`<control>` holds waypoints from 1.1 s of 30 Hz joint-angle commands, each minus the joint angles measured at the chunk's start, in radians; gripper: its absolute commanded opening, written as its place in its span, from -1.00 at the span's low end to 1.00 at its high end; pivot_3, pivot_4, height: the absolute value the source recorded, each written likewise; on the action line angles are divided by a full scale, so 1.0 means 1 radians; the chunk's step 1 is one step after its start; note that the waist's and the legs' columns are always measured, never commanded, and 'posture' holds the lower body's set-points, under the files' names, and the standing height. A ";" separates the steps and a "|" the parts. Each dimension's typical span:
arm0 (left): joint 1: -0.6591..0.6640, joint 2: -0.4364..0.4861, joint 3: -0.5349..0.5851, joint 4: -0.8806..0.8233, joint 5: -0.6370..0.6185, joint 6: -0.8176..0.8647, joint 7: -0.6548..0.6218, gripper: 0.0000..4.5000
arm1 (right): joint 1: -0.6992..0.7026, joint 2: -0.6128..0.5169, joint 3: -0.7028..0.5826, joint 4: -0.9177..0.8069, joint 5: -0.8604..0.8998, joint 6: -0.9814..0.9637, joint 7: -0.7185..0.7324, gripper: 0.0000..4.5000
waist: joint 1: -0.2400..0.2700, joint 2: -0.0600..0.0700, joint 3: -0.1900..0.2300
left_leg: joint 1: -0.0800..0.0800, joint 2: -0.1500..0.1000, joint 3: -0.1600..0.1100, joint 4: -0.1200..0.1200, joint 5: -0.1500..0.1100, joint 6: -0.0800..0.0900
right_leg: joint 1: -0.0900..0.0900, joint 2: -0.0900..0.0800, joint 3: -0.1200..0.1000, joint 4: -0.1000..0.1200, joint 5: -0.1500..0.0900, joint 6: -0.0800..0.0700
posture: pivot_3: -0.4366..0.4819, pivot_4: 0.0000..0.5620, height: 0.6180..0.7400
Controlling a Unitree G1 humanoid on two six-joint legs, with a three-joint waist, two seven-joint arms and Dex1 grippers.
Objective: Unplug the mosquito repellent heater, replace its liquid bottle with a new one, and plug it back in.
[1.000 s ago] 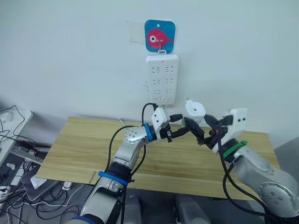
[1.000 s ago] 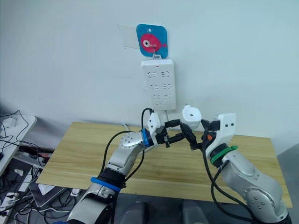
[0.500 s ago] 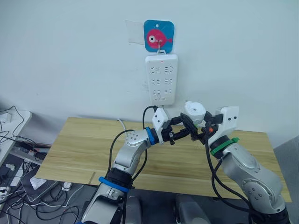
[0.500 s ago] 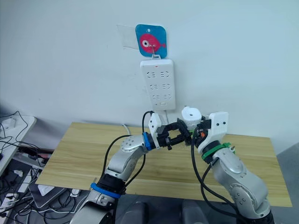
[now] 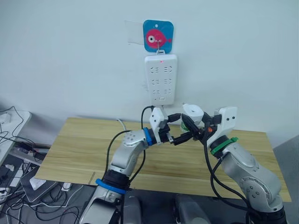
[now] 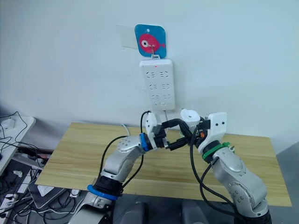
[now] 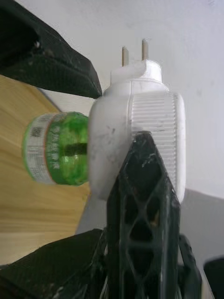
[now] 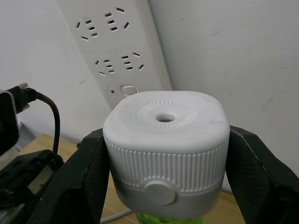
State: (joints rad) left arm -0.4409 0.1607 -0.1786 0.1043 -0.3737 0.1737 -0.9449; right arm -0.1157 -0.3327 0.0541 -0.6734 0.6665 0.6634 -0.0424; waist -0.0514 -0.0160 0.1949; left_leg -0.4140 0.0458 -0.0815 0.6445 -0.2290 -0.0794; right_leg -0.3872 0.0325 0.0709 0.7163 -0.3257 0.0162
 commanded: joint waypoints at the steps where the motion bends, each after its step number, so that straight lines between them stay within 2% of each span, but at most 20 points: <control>1: -0.013 0.068 0.070 -0.064 -0.059 -0.004 -0.063 1.00 | 0.010 -0.009 -0.027 -0.035 -0.019 -0.010 0.034 0.38 | 0.000 0.000 0.000 | 0.000 0.000 0.000 0.000 0.000 0.000 | 0.000 0.000 0.000 0.000 0.000 0.000 | -0.05 -0.42 1.00; 7: -0.031 0.224 0.197 -0.099 -0.146 0.113 -0.068 1.00 | 0.036 -0.019 -0.040 -0.057 -0.024 -0.004 0.072 0.38 | 0.001 0.000 0.000 | 0.000 0.000 0.000 0.000 0.000 0.000 | 0.000 0.000 0.000 -0.001 0.000 0.000 | 0.00 -0.44 1.00; 13: -0.110 0.263 0.266 0.011 -0.147 0.098 -0.065 1.00 | 0.008 -0.003 -0.015 -0.059 -0.039 -0.002 0.084 0.38 | 0.015 0.000 0.000 | 0.000 0.000 -0.001 0.000 0.000 0.000 | 0.000 0.000 -0.001 -0.001 0.000 0.000 | 0.05 -0.46 1.00; 16: -0.178 0.267 0.274 0.109 -0.128 0.057 -0.091 0.74 | -0.006 0.000 -0.007 -0.052 -0.048 -0.001 0.093 0.38 | 0.020 0.000 0.000 | -0.001 0.000 -0.001 0.000 0.000 0.000 | 0.000 0.000 -0.001 -0.001 0.000 0.000 | 0.05 -0.47 1.00; 20: -0.257 0.275 0.260 0.244 -0.089 0.007 -0.131 0.17 | -0.022 0.009 -0.009 -0.050 -0.056 0.007 0.099 0.38 | 0.020 0.000 0.000 | -0.001 0.000 -0.001 0.000 0.000 0.000 | -0.001 0.000 -0.001 -0.001 0.000 0.000 | 0.03 -0.49 1.00; 26: -0.433 0.257 0.251 0.565 -0.011 -0.143 -0.206 0.17 | -0.047 0.011 -0.007 -0.061 -0.057 0.023 0.111 0.38 | 0.020 0.000 0.000 | -0.002 -0.001 -0.001 0.000 0.000 0.000 | -0.001 0.000 -0.002 -0.001 0.000 0.000 | -0.01 -0.50 1.00; 33: -0.578 0.230 0.240 0.804 0.041 -0.227 -0.333 0.17 | -0.081 0.022 -0.007 -0.072 -0.050 0.038 0.115 0.38 | 0.018 0.000 0.000 | -0.002 -0.001 0.000 0.000 0.000 0.000 | -0.002 0.000 -0.002 -0.001 0.000 0.000 | -0.04 -0.51 1.00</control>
State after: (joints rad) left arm -0.9828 0.3912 0.0574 0.8864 -0.3408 -0.0202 -1.2488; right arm -0.1792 -0.3179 0.0572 -0.6893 0.6103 0.7096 0.0641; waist -0.0335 -0.0164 0.1946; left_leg -0.4165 0.0449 -0.0822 0.6446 -0.2289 -0.0795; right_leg -0.3887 0.0322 0.0687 0.7154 -0.3257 0.0161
